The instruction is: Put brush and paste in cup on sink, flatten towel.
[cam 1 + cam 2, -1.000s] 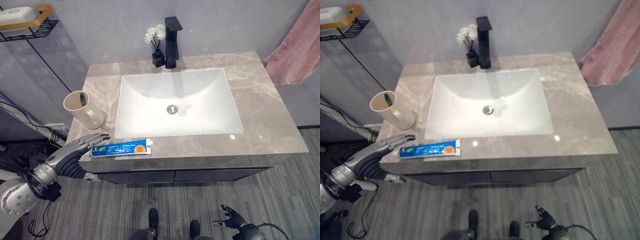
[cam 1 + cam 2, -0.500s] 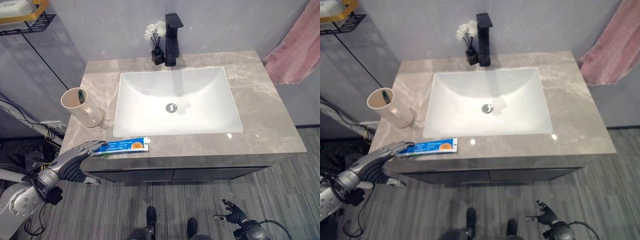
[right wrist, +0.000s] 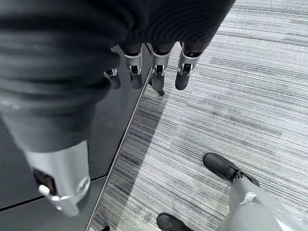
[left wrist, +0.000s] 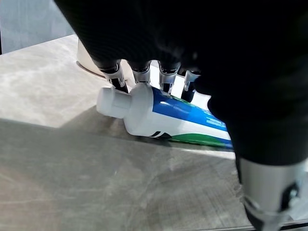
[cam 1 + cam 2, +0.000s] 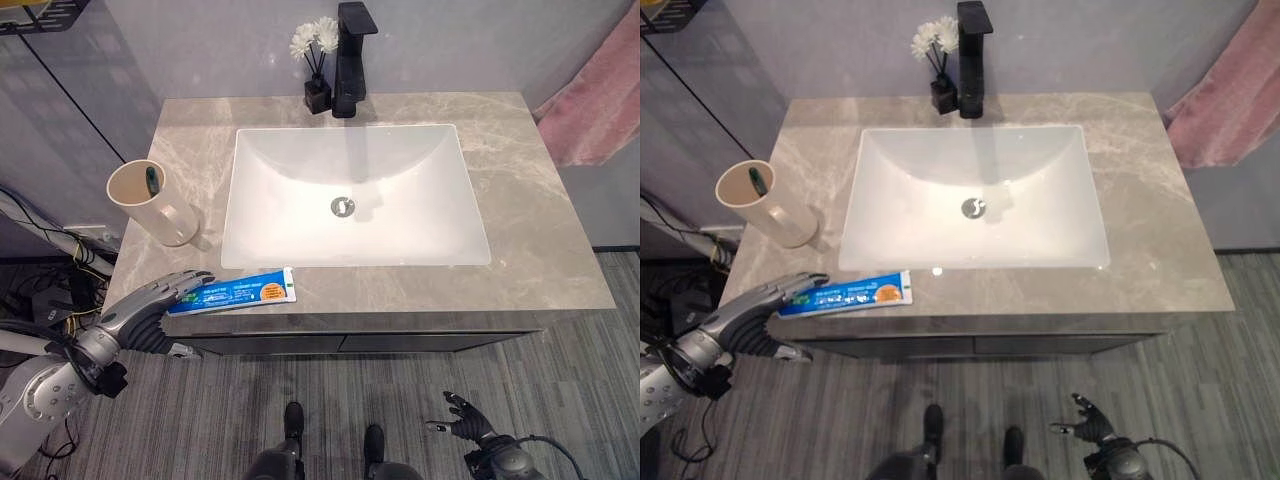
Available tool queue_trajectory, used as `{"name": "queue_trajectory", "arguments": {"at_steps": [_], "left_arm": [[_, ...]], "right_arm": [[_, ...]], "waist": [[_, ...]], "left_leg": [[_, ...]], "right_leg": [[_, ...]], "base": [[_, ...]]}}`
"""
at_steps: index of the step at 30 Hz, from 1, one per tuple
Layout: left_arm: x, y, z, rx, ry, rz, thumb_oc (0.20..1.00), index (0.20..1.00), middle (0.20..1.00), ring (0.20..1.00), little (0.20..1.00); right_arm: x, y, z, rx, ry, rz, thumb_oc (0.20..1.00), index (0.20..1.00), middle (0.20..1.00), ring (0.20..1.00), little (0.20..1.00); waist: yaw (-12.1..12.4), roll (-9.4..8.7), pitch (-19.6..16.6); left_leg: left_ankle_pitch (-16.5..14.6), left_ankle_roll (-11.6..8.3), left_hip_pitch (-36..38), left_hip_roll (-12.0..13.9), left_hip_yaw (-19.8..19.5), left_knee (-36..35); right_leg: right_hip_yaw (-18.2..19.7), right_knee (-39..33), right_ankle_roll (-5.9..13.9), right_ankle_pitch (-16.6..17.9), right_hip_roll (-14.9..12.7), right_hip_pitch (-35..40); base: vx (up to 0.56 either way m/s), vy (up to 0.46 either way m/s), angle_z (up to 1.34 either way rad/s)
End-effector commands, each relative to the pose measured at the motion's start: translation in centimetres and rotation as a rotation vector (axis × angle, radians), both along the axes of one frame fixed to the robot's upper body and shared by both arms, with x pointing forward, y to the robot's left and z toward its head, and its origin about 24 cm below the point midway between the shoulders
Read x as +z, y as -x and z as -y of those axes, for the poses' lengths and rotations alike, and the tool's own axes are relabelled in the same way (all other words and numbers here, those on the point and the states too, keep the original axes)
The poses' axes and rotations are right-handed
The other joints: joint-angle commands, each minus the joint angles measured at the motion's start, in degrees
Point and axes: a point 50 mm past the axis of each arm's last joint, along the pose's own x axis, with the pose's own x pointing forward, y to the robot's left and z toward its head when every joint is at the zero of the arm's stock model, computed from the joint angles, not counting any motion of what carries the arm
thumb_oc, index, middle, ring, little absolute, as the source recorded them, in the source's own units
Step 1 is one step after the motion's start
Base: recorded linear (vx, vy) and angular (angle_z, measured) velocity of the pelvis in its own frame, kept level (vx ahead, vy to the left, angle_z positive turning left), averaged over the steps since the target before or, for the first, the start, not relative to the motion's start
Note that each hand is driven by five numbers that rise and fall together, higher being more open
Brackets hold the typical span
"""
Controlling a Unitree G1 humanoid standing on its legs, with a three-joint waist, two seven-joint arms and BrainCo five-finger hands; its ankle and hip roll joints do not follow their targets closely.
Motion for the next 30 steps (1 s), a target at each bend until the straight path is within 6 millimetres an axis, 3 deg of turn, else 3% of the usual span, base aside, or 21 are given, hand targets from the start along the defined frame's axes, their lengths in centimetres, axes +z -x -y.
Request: {"name": "queue_trajectory", "arguments": {"at_steps": [1,6,7,8,9,10,30], "left_arm": [[-1.5,0.0,-0.6,0.04,-0.019,-0.039,1.0,1.0,1.0,1.0,1.0],[-1.7,-0.1,-0.6,0.044,-0.017,-0.038,1.0,1.0,1.0,1.0,1.0],[-1.9,-0.1,-0.6,0.045,-0.015,-0.045,0.624,0.624,0.624,0.624,0.624],[-1.9,-0.1,-0.5,0.044,-0.01,-0.048,0.567,0.567,0.567,0.567,0.567],[-1.9,-0.1,-0.5,0.044,-0.01,-0.048,0.413,0.413,0.413,0.413,0.413],[-2.1,-0.1,-0.4,0.043,0.0,-0.059,0.2,0.2,0.2,0.2,0.2],[-4.2,0.4,1.0,-0.021,-0.02,-0.149,0.2,0.2,0.2,0.2,0.2]], "right_arm": [[1.0,-1.4,0.1,0.017,0.006,0.064,1.0,1.0,1.0,1.0,1.0],[1.2,-1.5,0.2,0.019,0.01,0.075,1.0,1.0,1.0,1.0,1.0],[1.2,-1.5,0.3,0.017,0.013,0.076,1.0,1.0,1.0,1.0,1.0],[1.2,-1.5,0.4,0.015,0.013,0.076,1.0,1.0,1.0,1.0,1.0],[1.2,-1.5,0.4,0.015,0.013,0.076,1.0,1.0,1.0,1.0,1.0],[1.2,-1.4,0.5,0.015,0.019,0.072,1.0,1.0,1.0,1.0,1.0],[1.6,-2.0,0.8,0.068,0.076,0.082,1.0,1.0,1.0,1.0,1.0]], "waist": [[-1.31,-2.11,-1.52],[-1.61,-2.59,-1.37],[-1.69,-2.73,-1.31],[-1.74,-2.78,-1.29],[-1.71,-2.78,-1.29],[-1.79,-2.89,-1.23],[-1.95,-3.58,-1.21]], "left_leg": [[-2.81,-3.01,0.21,3.12,1.5,0.18],[-2.75,-3.11,-0.28,3.42,1.64,0.18],[-2.74,-3.13,-0.33,3.48,1.75,0.18],[-2.74,-3.13,-0.32,3.52,1.81,0.18],[-2.74,-3.13,-0.32,3.52,1.82,0.18],[-2.72,-3.13,-0.29,3.58,1.9,0.18],[-2.85,-3.28,-0.48,4.19,1.96,0.18]], "right_leg": [[1.3,-0.12,5.91,8.47,-7.26,-6.29],[1.44,-0.12,5.91,8.66,-7.09,-7.0],[1.48,-0.12,5.91,8.67,-7.06,-7.12],[1.49,-0.12,5.91,8.68,-7.04,-7.16],[1.51,-0.12,5.9,8.68,-7.03,-7.17],[1.61,-0.12,5.89,8.63,-6.96,-7.23],[1.9,-0.12,5.67,8.22,-6.42,-7.86]], "base": [[-0.01,0.002,-0.05],[0.0,0.002,-0.07],[0.01,0.005,-0.04],[0.0,0.0,0.0],[0.0,0.0,0.0],[0.0,0.0,0.0],[0.0,0.0,0.0]]}}
